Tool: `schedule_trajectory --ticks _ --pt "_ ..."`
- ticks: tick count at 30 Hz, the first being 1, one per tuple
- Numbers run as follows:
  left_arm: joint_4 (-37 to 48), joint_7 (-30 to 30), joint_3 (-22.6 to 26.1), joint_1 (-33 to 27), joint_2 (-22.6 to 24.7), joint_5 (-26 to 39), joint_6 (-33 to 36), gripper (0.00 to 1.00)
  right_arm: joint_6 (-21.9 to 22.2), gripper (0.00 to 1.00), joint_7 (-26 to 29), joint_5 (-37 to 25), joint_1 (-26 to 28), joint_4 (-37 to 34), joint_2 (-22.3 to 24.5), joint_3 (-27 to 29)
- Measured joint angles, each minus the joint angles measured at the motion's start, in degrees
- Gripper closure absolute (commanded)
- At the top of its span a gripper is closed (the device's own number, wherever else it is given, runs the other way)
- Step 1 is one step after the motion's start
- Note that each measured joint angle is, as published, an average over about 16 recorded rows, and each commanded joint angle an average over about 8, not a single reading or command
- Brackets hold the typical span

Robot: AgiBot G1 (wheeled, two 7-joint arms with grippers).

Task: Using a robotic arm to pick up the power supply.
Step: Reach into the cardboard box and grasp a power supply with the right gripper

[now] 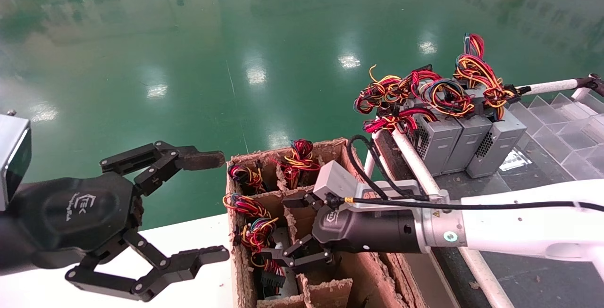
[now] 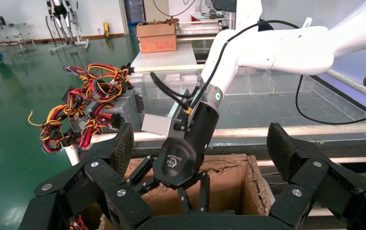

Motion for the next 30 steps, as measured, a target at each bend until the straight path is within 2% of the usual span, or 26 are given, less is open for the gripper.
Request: schedule_trajectory --ticks 30 --pt "0.0 0.0 0.0 0.0 0.0 0.0 0.0 0.00 -0.5 1.00 -4.6 -0.7 1.5 -8.6 -4.9 -1.1"
